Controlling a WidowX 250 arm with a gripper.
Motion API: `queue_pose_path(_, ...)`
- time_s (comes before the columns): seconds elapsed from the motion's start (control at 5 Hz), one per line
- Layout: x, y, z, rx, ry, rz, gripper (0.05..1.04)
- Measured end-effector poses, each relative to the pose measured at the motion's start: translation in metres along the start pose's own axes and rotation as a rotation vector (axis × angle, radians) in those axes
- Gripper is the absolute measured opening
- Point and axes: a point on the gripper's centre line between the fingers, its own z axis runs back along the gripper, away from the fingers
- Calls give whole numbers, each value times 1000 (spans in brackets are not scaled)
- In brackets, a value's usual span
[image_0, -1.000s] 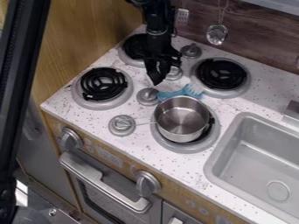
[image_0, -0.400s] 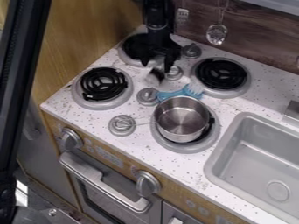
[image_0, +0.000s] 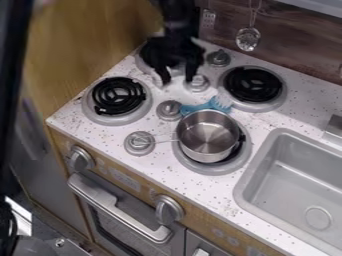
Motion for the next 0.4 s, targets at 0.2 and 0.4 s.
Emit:
queue_pose_path(0.2,-25,11,14,-23,13,31,998)
queue_pose_path(0.4,-43,23,27,-49,-9,-4,998)
